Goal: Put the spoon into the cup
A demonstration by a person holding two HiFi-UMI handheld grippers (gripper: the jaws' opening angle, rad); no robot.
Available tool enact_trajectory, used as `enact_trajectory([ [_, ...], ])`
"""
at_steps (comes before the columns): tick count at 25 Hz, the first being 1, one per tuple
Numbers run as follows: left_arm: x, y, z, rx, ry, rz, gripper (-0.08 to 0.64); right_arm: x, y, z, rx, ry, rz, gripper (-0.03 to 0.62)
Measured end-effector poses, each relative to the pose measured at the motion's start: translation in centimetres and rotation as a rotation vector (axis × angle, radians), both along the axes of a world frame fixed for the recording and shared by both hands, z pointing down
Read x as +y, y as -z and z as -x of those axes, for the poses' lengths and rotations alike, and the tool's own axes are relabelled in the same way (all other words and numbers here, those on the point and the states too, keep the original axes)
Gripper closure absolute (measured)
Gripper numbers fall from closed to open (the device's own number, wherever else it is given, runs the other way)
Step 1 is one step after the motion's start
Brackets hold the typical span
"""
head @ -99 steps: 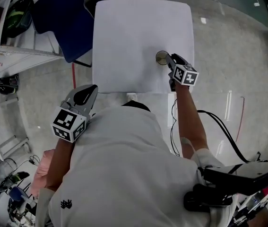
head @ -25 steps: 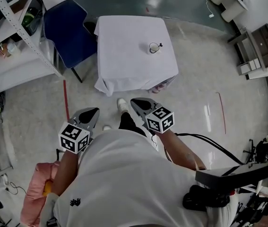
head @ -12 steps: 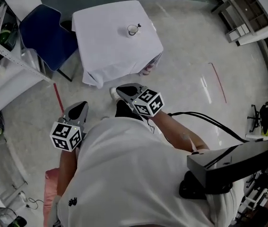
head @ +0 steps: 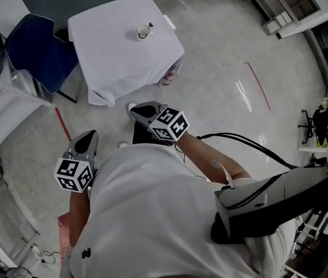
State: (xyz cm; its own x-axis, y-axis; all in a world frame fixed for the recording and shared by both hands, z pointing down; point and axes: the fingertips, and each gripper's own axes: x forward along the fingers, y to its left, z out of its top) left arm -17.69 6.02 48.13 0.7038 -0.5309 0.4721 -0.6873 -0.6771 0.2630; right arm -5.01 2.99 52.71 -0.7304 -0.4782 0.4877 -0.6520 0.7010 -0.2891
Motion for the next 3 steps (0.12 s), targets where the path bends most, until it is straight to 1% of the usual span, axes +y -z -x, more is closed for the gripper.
enact_trajectory([
  [3,0.5,-0.4,-1.5,-0.003,-0.023,0.021,0.551,0.7,-0.4,-1.7,0.004,-0.019,0.017,0.584],
])
